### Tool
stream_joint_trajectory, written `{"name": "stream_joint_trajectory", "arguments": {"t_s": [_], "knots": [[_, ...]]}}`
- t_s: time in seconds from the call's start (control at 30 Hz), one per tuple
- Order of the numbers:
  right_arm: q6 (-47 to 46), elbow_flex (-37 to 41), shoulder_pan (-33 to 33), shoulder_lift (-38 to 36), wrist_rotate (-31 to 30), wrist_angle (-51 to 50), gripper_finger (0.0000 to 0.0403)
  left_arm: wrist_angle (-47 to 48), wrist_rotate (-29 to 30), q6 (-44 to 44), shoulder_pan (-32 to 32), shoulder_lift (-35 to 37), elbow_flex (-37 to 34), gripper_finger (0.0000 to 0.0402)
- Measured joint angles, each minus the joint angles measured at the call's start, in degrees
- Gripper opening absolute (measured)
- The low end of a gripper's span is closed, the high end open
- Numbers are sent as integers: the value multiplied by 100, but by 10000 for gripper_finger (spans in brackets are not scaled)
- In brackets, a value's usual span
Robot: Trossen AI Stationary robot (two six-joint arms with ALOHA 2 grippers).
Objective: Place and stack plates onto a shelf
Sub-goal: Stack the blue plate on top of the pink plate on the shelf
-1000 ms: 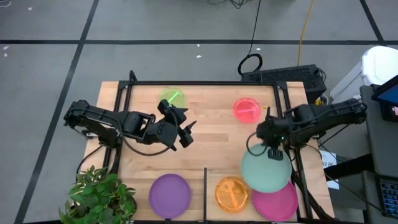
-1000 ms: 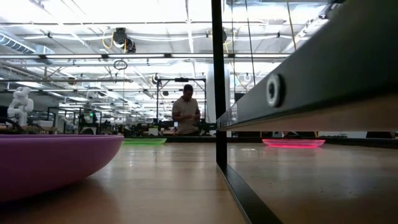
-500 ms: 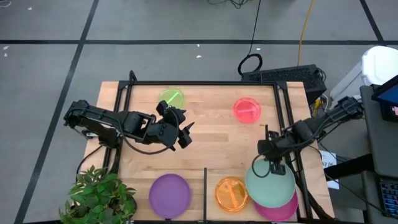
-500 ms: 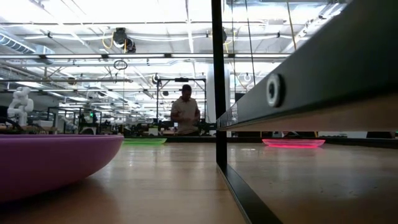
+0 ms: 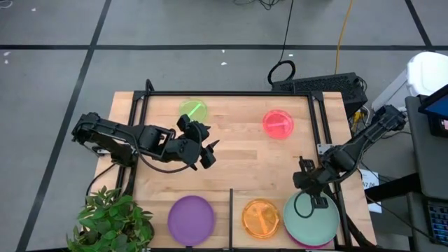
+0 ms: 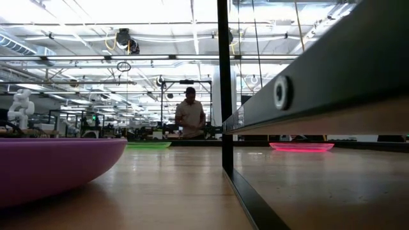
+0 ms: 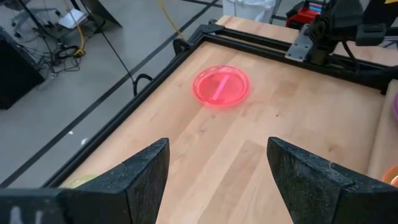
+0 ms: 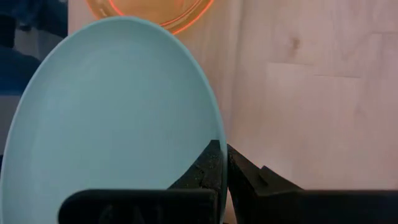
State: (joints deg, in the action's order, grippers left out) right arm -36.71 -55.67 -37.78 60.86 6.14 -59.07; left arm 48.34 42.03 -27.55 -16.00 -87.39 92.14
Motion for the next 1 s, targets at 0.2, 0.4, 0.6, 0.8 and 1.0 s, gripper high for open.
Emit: {"name": "stream_joint_trajectory", "arguments": {"t_s": [0.2,0.4,0.6,0.8,1.0], "knots": [[-39,166,-246,0,-3,223,0,9,-20,0,1,-2,0,275],[-59,350,-375,0,-8,420,0,13,-20,2,0,-2,0,275],[-19,669,-400,0,-5,1108,0,12,-20,2,0,-2,0,275],[-15,761,-400,2,10,1174,0,12,-51,9,0,-2,0,275],[46,764,-401,2,13,1168,0,11,-53,46,1,-2,0,275]]}}
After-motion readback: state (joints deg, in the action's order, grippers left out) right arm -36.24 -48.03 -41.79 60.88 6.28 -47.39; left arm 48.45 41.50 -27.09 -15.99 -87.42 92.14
